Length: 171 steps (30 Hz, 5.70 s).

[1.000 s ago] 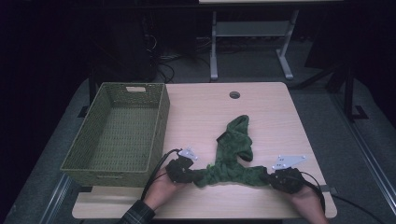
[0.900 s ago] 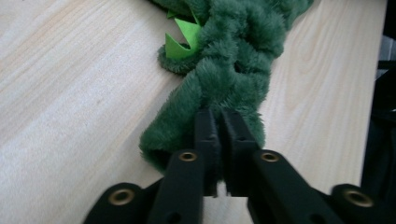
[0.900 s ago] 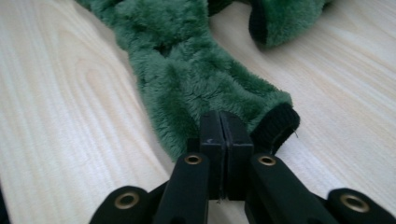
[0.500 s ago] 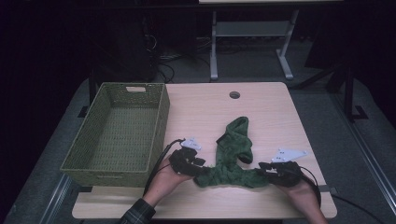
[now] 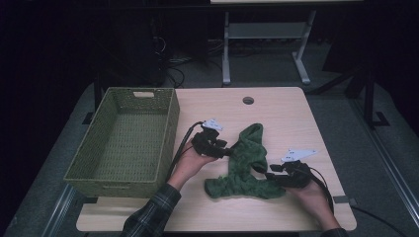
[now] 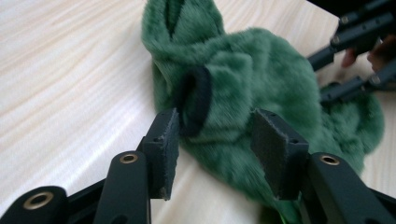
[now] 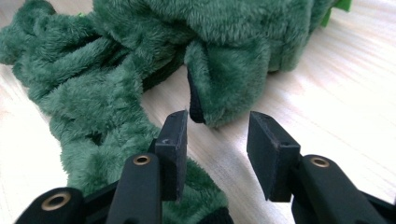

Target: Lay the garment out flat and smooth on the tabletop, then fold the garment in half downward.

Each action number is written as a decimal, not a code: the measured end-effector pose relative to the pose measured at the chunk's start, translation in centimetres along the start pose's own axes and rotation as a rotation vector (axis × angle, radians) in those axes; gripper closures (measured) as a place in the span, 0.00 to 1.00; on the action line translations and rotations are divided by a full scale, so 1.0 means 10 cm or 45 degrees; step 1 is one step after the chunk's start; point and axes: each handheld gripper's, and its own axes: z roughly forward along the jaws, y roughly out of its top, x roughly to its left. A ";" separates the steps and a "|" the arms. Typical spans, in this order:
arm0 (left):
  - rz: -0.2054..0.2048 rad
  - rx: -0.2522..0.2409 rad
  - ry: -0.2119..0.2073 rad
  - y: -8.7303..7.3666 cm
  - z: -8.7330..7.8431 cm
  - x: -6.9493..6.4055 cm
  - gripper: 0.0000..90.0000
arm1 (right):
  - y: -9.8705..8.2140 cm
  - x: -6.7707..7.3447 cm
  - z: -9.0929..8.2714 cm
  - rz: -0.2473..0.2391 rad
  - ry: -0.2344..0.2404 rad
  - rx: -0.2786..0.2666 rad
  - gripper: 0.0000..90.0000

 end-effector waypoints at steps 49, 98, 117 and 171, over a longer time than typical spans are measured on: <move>-0.148 0.141 0.174 -0.39 -0.17 0.00 0.95 | 0.64 -0.14 0.23 -0.111 0.000 0.006 0.93; -0.089 0.032 0.235 0.12 0.11 0.54 0.58 | 1.03 -0.49 0.38 0.025 0.044 -0.032 0.68; 0.007 0.199 0.203 0.02 0.48 0.59 0.82 | 0.91 -0.58 0.83 0.069 0.059 0.071 0.88; -0.024 0.000 0.252 -0.20 -0.20 0.05 0.20 | 1.00 -0.27 0.21 0.055 -0.002 -0.090 0.71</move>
